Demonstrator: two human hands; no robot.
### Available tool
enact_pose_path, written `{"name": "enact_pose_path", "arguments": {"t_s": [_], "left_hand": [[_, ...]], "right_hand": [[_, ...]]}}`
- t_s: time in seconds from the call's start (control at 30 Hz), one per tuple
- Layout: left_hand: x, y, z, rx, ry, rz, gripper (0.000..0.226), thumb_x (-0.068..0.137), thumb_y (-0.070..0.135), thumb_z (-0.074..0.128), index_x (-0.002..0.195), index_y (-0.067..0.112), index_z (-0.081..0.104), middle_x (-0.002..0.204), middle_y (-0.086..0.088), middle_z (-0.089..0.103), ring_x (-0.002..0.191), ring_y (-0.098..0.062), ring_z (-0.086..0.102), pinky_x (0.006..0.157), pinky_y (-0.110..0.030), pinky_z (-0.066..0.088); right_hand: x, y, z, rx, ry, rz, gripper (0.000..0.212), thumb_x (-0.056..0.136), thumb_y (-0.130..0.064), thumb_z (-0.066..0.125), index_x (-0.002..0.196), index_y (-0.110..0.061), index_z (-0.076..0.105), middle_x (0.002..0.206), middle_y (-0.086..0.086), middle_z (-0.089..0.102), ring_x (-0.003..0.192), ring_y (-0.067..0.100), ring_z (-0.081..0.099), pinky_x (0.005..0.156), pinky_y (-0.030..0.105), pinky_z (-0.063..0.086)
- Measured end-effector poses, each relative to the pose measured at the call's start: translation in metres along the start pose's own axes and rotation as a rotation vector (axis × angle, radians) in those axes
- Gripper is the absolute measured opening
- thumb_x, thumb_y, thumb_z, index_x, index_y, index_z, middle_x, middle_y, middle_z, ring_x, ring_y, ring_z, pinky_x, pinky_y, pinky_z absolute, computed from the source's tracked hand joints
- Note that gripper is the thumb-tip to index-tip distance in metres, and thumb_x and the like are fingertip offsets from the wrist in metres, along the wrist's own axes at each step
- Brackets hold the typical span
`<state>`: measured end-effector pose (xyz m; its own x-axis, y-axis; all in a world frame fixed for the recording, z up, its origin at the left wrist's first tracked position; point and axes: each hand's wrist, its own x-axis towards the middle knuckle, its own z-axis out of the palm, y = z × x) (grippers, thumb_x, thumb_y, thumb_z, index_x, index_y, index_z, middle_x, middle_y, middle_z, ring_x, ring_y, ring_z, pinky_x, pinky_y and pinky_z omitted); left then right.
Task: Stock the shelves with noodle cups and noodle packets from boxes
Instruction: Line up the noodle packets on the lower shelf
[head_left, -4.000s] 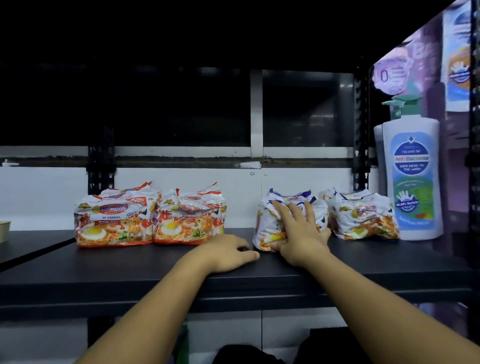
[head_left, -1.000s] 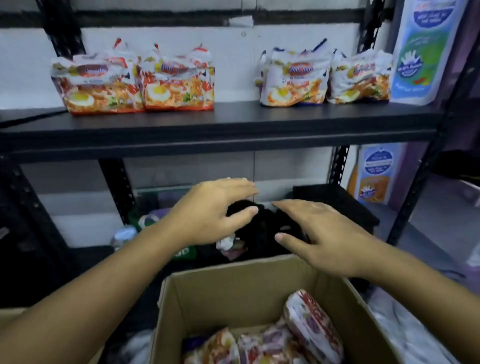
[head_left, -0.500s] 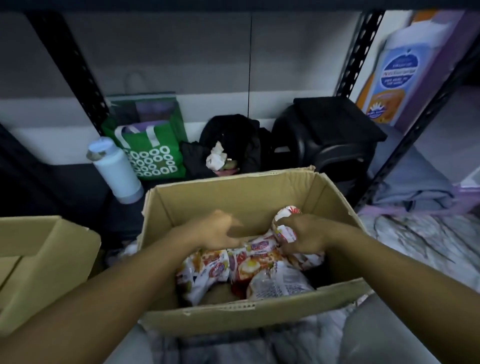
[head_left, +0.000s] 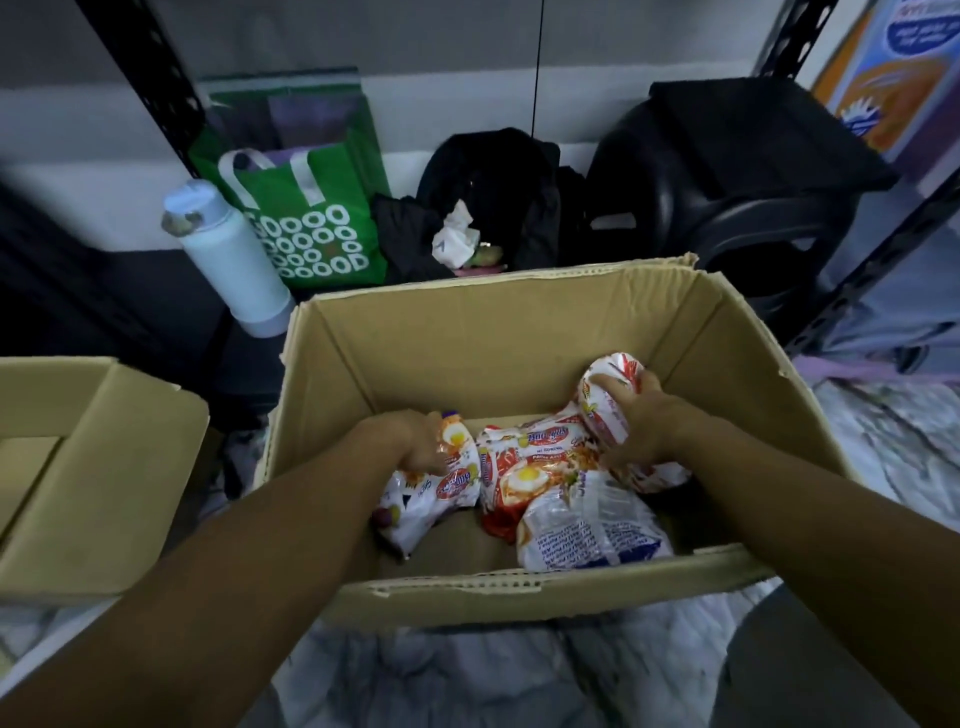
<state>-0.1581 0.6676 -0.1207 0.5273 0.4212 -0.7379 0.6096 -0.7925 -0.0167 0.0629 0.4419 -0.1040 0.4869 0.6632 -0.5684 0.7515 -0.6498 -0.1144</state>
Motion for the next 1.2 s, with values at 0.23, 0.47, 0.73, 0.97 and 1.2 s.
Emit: {"name": "enact_pose_path", "arguments": {"t_s": [0.23, 0.47, 0.73, 0.97, 1.2], "left_hand": [[-0.010, 0.003, -0.004, 0.171, 0.117, -0.065, 0.051, 0.090, 0.021, 0.074, 0.135, 0.014, 0.050, 0.135, -0.008, 0.057, 0.123, -0.027, 0.056, 0.107, -0.053, 0.044], [-0.035, 0.009, -0.021, 0.049, 0.217, -0.006, 0.022, 0.094, 0.007, 0.058, 0.074, 0.011, 0.052, 0.086, -0.009, 0.060, 0.078, -0.024, 0.056, 0.069, -0.033, 0.044], [-0.096, -0.007, -0.066, -0.153, 0.247, 0.009, 0.022, 0.086, 0.009, 0.052, 0.065, 0.008, 0.057, 0.070, -0.009, 0.060, 0.067, -0.025, 0.056, 0.055, -0.029, 0.041], [-0.155, -0.021, -0.096, -0.524, 0.382, 0.046, 0.014, 0.083, 0.001, 0.056, 0.084, -0.003, 0.070, 0.078, -0.018, 0.061, 0.066, -0.030, 0.060, 0.051, -0.036, 0.050], [-0.139, 0.027, -0.071, -1.143, 0.280, 0.252, 0.021, 0.095, -0.001, 0.067, 0.113, 0.009, 0.069, 0.099, -0.006, 0.070, 0.086, -0.020, 0.069, 0.070, -0.032, 0.060]], "right_hand": [[-0.007, -0.002, -0.004, -0.103, 0.107, -0.027, 0.114, 0.082, -0.010, 0.077, 0.160, -0.045, 0.002, 0.157, 0.022, 0.019, 0.125, 0.044, 0.055, 0.101, 0.045, 0.053], [-0.015, 0.001, -0.018, 0.082, 0.225, -0.078, 0.084, 0.086, -0.008, 0.066, 0.157, -0.037, 0.033, 0.139, 0.015, 0.053, 0.120, 0.036, 0.058, 0.096, 0.037, 0.050], [-0.036, -0.018, -0.037, 0.525, 0.296, -0.360, 0.069, 0.085, 0.001, 0.069, 0.140, -0.039, 0.059, 0.120, -0.008, 0.070, 0.103, 0.005, 0.070, 0.089, 0.026, 0.058], [-0.044, -0.050, -0.048, 0.853, 0.049, -0.348, 0.067, 0.082, -0.053, 0.079, 0.142, -0.052, 0.047, 0.153, -0.007, 0.048, 0.138, 0.011, 0.046, 0.112, 0.035, 0.042], [-0.053, -0.062, -0.035, 1.297, -0.218, -0.239, 0.069, 0.077, -0.065, 0.069, 0.137, -0.036, 0.049, 0.112, 0.004, 0.074, 0.100, 0.030, 0.073, 0.072, 0.048, 0.061]]}}
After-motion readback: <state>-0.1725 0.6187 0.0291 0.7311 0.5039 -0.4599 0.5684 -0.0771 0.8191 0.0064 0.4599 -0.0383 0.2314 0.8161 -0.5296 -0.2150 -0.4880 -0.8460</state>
